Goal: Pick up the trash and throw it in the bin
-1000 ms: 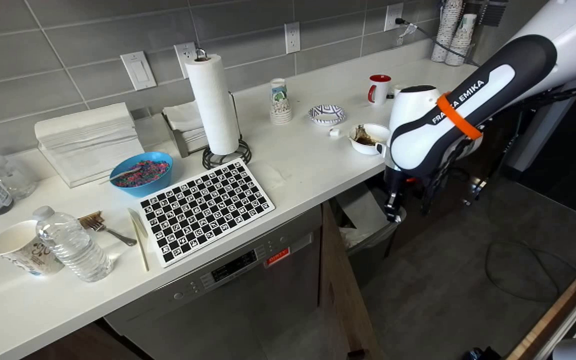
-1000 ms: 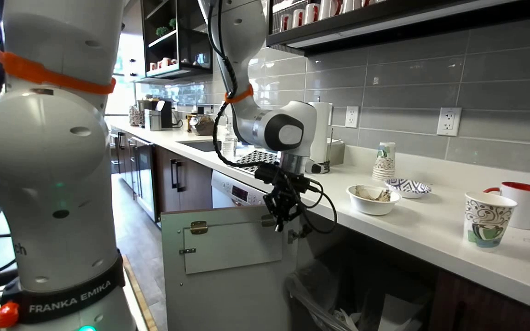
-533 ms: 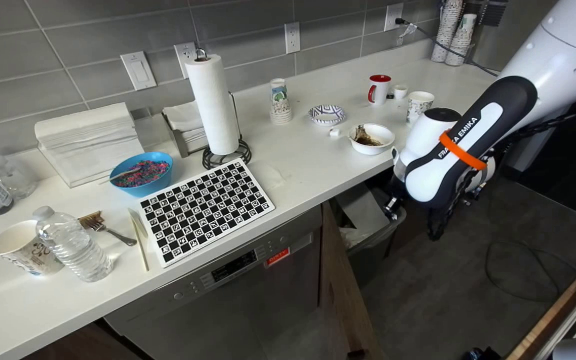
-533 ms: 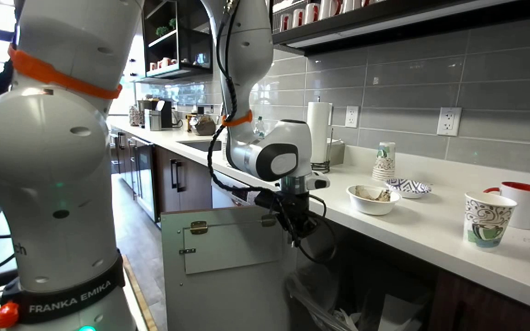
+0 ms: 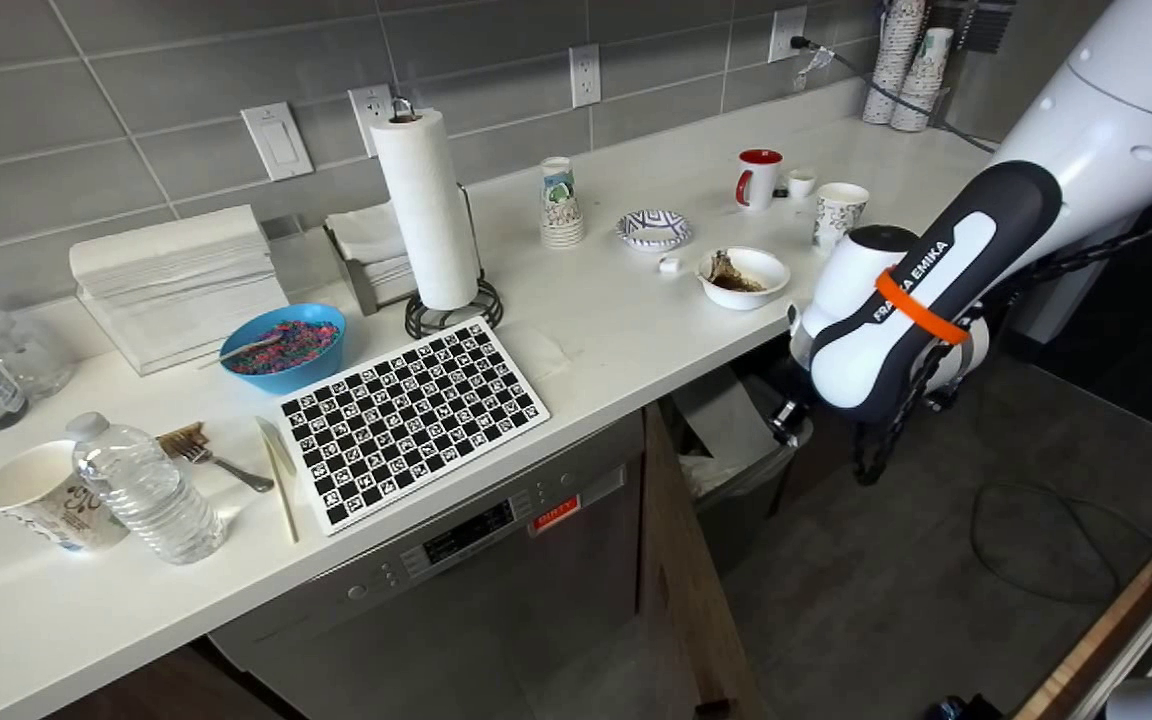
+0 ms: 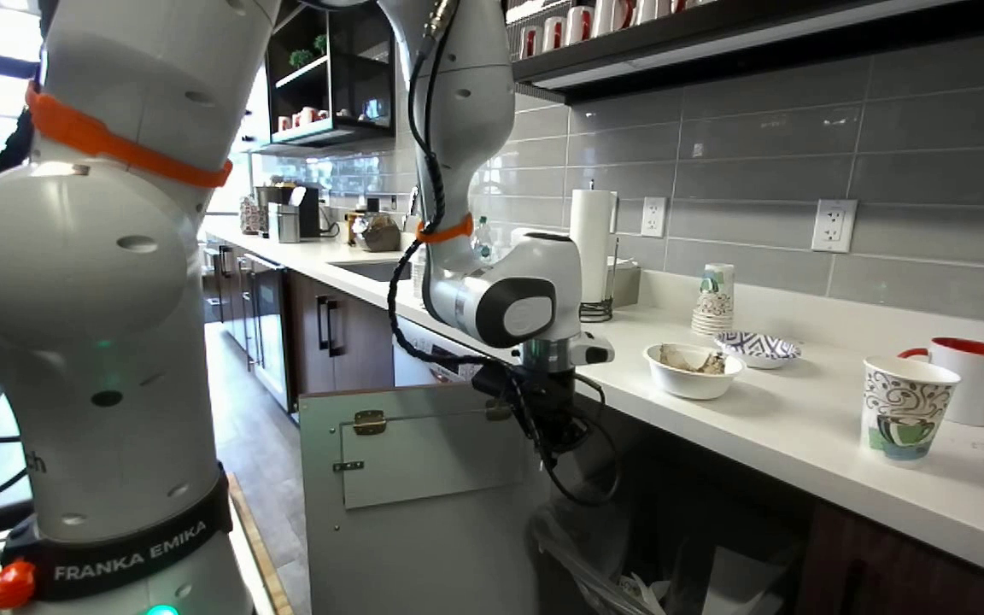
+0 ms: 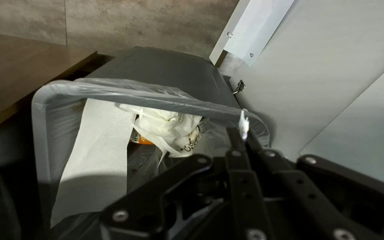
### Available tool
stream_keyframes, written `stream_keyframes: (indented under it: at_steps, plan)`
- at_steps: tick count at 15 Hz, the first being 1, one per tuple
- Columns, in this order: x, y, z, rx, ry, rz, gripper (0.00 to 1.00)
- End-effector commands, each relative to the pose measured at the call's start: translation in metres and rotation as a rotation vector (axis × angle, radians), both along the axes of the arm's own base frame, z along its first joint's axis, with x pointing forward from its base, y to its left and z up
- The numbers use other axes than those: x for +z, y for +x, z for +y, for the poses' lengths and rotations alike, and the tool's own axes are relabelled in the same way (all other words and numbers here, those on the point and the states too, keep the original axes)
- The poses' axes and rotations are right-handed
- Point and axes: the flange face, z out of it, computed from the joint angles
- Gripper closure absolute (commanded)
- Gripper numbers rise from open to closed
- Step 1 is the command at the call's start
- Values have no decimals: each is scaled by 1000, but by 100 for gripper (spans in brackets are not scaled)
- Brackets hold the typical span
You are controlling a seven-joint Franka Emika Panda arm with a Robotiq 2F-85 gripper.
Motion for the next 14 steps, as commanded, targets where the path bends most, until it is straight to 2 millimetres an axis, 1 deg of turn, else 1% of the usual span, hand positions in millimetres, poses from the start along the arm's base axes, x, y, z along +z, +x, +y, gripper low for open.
stream_keyframes:
  at_steps: [1,6,7,10,14]
  plan:
    - [-34,-5,-13,-36,33,-4,99]
    - [-77,-8,-28,-62,59,20,99]
    - [-85,-8,-31,-61,43,27,99]
    - [-105,3,-31,-42,46,13,99]
    - [-122,23,-24,-42,83,-36,99]
